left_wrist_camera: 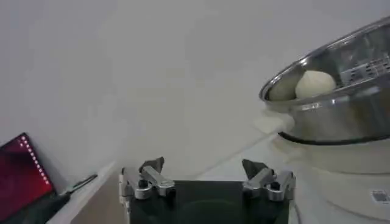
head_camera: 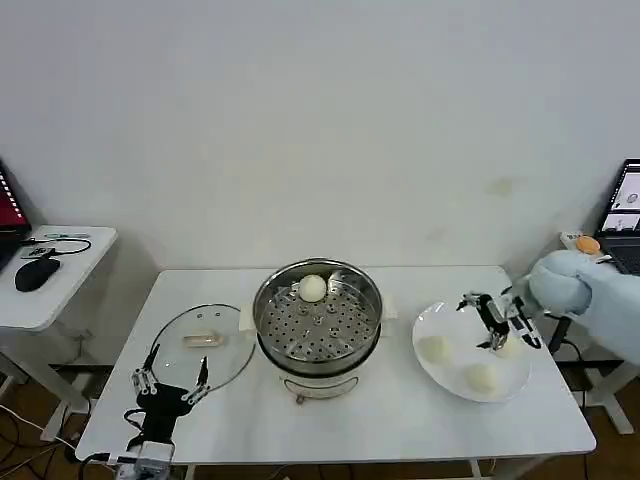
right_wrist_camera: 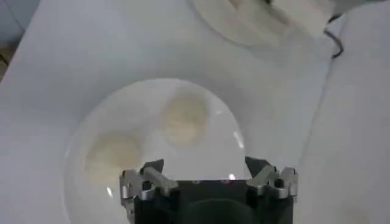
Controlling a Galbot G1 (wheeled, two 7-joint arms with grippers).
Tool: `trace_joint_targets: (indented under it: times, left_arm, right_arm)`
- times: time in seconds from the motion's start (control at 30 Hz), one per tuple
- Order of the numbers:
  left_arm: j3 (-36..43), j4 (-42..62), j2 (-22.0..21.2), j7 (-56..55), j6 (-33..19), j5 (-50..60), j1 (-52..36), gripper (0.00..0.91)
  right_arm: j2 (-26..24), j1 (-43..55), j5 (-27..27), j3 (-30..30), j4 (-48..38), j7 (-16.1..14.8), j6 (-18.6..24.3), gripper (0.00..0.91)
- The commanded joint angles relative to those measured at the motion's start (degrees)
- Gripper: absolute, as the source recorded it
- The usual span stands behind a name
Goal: Take steamed baozi put them in steamer then cover it.
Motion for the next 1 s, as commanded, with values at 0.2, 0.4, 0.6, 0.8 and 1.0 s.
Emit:
trace_joint_targets:
  times: [0.2,0.4,0.6,0.8,1.0]
  left_arm:
    - [-0.70,0.21,-0.04,-0.05,0.03,0.11,0.23,0.907]
    - [-1.13,0.29,-0.23,-0.06,0.00,-0.03,0.28,0.907]
    - [-1.68,0.44,-0.10,-0.07,0.02,-0.44,0.38,0.907]
    - [-1.68,0.69,-0.23,0.00,0.06,-1.11,0.33,0.907]
    - [-1.71,0.80,-0.31,-0.01,0.09,-1.20,0.28,0.907]
  right_arm:
    - [7.64,-4.80,1.32,2.32,-6.70,-1.20,-2.62,0.907]
    - [11.01,-5.32,0.90,2.45,-9.47,-1.10,-3.30,0.907]
    - [13.39,-5.86,-0.73,2.53,-11.40,-1.02,-4.78,0.907]
    - [14.63,-6.43,-1.49,2.59,-12.50,-1.01,-5.23,0.907]
    - [15.25,-7.07,-2.10,2.71,-13.26,-1.07,-5.97,0.856]
